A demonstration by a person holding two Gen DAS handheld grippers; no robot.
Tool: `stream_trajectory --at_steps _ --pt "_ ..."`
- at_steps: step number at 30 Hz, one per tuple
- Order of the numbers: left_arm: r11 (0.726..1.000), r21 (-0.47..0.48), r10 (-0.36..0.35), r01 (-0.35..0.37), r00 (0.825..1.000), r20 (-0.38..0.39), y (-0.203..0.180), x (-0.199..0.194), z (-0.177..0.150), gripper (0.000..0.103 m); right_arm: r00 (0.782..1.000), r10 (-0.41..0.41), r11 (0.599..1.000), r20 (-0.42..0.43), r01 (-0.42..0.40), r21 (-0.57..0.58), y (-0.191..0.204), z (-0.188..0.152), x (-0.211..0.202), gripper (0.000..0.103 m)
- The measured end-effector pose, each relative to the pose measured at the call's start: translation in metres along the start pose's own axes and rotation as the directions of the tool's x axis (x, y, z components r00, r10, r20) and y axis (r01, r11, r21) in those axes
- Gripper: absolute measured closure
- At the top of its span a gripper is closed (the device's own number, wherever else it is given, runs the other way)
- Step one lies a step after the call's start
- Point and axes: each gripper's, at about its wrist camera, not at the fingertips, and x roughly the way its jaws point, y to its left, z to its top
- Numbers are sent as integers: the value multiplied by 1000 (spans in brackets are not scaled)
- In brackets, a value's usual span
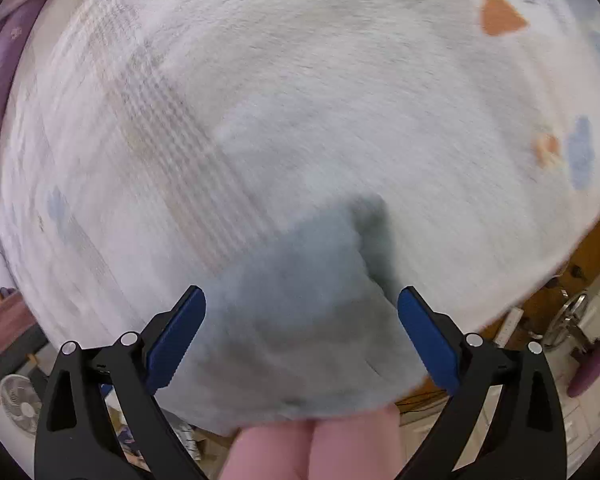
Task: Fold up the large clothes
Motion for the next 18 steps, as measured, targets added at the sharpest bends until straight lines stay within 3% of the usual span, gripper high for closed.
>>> stream_trajectory --at_steps 3,4,6,7,8,11,12,13,16,18 --pt "995 -6 101 -101 994 -50 3 13 20 14 998 -51 999 -41 52 12 0 18 14 10" --pt "995 -2 99 -100 994 -53 2 18 23 14 994 -52 998 -92 55 27 -2 23 28 10" --pt "998 -2 70 -70 997 -30 1 28 23 29 989 -62 995 -134 71 63 -7 25 46 16" --pt "1000 -10 22 -22 1000 -18 -1 32 20 48 989 -94 993 -113 101 63 -7 22 49 19" --pt "1000 -24 9 -9 1000 -5 -1 29 19 57 990 -112 992 -82 116 49 -5 21 46 23" --pt "1000 -23 14 -13 999 41 -16 28 1 74 994 -112 993 -4 112 37 -1 10 28 60" --pt "1000 -3 25 -24 998 65 -19 19 -4 75 995 -96 995 30 96 26 -2 6 17 74" --pt "1000 7 29 -30 996 81 -25 15 -8 76 996 -77 997 46 76 26 -3 3 11 79" --pt "1000 -13 6 -4 993 122 -24 -3 -25 77 997 -19 999 77 17 28 -7 -2 -10 80" --pt "996 -62 -54 64 988 142 -12 -17 -23 78 995 17 999 99 -20 26 -14 0 -23 83"
